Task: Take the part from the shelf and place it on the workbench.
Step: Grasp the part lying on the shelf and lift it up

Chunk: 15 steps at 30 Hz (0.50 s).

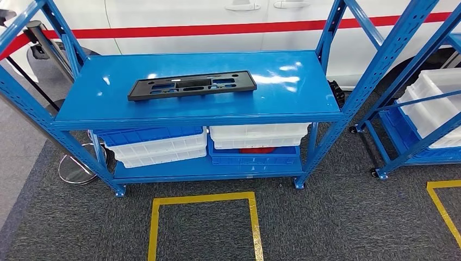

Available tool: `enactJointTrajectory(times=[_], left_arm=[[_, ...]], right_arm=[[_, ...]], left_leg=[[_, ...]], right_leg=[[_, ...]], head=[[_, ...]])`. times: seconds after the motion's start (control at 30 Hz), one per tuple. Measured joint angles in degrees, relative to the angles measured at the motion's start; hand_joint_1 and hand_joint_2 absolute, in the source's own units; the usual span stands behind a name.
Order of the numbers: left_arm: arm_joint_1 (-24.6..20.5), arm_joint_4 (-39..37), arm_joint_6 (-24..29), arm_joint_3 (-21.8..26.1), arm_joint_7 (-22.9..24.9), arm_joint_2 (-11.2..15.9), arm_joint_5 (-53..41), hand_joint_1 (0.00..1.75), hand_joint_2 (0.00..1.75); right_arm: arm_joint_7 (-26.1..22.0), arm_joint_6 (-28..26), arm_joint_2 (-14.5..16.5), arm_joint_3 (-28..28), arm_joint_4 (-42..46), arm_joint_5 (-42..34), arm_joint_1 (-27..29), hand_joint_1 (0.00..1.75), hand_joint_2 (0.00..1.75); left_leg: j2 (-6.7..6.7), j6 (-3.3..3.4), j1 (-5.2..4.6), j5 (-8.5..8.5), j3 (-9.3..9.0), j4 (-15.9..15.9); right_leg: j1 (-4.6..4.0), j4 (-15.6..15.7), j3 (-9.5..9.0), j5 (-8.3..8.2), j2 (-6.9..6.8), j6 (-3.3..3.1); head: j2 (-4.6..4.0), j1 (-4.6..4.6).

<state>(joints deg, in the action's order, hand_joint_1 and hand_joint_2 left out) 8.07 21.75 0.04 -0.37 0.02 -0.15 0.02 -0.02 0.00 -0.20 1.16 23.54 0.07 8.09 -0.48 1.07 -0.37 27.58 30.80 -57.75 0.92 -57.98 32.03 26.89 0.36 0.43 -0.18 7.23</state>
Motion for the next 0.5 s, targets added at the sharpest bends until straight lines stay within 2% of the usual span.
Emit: enactJointTrajectory(times=[0.5], left_arm=[[0.0, 0.0, 0.0, 0.0, 0.0, 0.0, 0.0, 0.00, 1.75]], right_arm=[[0.0, 0.0, 0.0, 0.0, 0.0, 0.0, 0.0, 0.00, 1.75]], left_leg=[[0.00, 0.00, 0.00, 0.00, 0.00, 0.0]], right_leg=[[0.00, 0.0, 0.00, 0.00, 0.00, 0.00]], head=[[0.01, 0.00]])
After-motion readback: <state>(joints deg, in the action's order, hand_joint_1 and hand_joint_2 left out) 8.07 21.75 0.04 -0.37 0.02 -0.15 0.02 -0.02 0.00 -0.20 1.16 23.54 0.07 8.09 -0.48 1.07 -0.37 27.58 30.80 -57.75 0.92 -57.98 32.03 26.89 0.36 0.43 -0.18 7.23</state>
